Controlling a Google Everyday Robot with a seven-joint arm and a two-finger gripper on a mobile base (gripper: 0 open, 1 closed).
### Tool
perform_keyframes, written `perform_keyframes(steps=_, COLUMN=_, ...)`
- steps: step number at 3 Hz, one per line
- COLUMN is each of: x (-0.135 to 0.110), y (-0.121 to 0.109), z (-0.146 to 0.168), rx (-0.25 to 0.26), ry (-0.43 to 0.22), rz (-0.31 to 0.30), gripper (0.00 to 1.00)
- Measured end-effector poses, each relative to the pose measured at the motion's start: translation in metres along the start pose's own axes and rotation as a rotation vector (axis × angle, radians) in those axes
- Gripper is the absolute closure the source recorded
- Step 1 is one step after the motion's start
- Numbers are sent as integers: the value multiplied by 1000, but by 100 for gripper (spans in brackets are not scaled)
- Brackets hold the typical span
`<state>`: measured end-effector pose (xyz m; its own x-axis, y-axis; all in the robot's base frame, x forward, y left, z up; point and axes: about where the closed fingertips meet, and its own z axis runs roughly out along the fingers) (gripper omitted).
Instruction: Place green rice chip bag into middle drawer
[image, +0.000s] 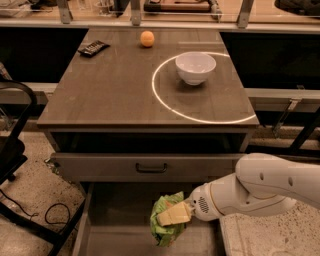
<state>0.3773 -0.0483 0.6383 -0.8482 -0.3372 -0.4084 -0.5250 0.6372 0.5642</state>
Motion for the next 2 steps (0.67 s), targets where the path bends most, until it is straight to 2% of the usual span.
perform_keyframes(steps=1, x=-8, y=-8, z=15, rx=-19, ry=8, rz=23, gripper=100)
perform_keyframes(steps=2, x=-22, y=-18, z=53, rx=-23, ry=35, rz=64, gripper=100)
